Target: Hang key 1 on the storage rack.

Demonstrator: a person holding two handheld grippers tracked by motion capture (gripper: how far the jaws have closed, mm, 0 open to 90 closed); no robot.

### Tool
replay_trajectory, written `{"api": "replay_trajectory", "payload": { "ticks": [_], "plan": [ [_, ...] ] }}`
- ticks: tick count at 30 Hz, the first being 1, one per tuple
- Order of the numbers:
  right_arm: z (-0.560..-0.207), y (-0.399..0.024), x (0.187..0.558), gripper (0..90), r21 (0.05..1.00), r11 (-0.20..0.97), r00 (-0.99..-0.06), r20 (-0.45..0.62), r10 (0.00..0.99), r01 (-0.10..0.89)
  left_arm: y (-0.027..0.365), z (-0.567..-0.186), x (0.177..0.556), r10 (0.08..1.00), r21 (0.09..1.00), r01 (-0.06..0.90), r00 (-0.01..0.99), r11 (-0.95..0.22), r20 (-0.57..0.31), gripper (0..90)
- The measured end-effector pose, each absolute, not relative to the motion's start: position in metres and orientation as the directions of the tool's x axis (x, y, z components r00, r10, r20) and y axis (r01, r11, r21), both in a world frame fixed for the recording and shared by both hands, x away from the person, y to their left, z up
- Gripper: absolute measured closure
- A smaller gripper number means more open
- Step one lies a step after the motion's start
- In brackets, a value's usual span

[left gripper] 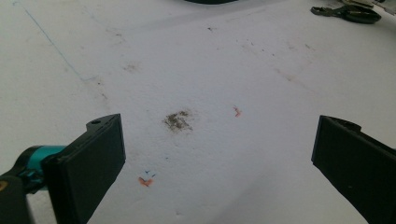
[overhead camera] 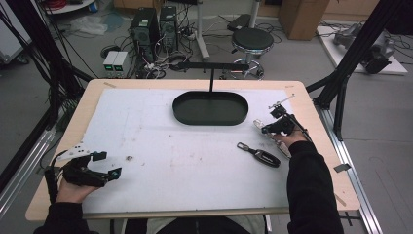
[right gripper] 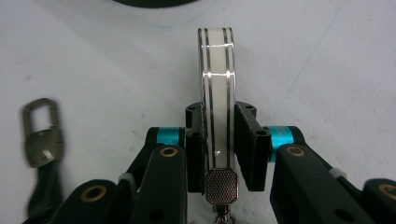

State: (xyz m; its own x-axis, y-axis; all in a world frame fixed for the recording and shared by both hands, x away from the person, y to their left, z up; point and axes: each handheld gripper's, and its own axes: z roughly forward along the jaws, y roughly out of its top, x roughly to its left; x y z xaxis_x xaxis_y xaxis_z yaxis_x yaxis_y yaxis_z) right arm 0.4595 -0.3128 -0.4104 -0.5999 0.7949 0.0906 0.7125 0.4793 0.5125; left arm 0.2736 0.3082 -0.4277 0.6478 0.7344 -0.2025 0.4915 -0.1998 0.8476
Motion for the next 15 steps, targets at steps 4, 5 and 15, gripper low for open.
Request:
{"api": "replay_trajectory", "payload": {
  "ticks": [4, 5, 15],
  "plan": [
    [-0.398, -0.32, 0.454, 75.6, 0.54, 0.448, -0.584, 0.103, 0.805, 0.712, 0.308, -0.428, 0.273, 0.733, 0.848, 0.49, 0.65, -0.203, -0.2, 3.2],
    [-0.393, -0.322, 0.452, 75.5, 0.548, 0.448, -0.589, 0.105, 0.801, 0.706, 0.307, -0.428, 0.273, 0.731, 0.849, 0.489, 0.651, -0.199, -0.203, 3.2],
    [-0.353, -0.314, 0.446, 75.5, 0.587, 0.478, -0.633, 0.078, 0.77, 0.654, 0.303, -0.429, 0.273, 0.725, 0.847, 0.493, 0.655, -0.199, -0.211, 3.2]
  ]
}}
